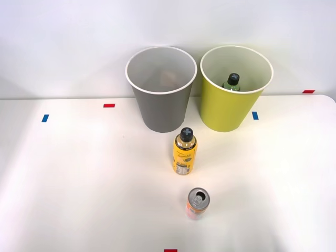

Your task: Put cans in the gray bin, plastic bottles in the light green bin

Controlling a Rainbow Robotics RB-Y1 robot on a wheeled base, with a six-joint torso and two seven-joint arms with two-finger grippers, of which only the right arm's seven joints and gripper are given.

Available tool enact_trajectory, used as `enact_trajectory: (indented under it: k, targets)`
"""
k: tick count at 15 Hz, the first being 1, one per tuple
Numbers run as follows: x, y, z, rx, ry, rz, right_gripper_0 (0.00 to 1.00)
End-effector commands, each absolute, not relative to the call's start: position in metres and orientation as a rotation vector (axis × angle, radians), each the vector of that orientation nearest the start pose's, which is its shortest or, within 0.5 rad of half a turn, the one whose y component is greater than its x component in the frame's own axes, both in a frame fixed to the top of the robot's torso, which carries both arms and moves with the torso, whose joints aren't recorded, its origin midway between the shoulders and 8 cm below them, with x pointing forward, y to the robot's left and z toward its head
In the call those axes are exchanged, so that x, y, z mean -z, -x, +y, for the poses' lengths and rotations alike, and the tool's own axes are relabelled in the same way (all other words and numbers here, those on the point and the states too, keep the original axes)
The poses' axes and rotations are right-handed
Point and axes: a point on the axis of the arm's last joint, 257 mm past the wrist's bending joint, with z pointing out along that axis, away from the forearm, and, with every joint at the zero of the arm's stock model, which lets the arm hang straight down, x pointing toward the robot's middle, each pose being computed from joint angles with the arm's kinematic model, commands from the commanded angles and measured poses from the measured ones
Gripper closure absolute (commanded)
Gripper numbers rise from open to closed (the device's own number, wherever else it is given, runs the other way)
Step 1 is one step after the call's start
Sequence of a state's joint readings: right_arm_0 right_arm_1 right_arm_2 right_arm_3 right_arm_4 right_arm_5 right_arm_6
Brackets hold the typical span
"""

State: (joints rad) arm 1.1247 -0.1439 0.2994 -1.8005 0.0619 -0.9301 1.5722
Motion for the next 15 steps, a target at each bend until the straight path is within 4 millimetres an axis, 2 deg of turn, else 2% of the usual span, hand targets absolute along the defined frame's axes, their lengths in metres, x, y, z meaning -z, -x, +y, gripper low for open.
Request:
enact_trajectory:
  k: [1, 5, 8, 15]
  targets:
    - [0.255, -0.171, -0.198, -0.047, 0.095, 1.466, 0.00]
    - [0.259, -0.174, -0.181, -0.169, 0.249, 1.462, 0.00]
    - [0.255, -0.188, -0.162, -0.263, 0.339, 1.420, 0.00]
    - [0.253, -0.201, -0.146, -0.390, 0.410, 1.376, 0.00]
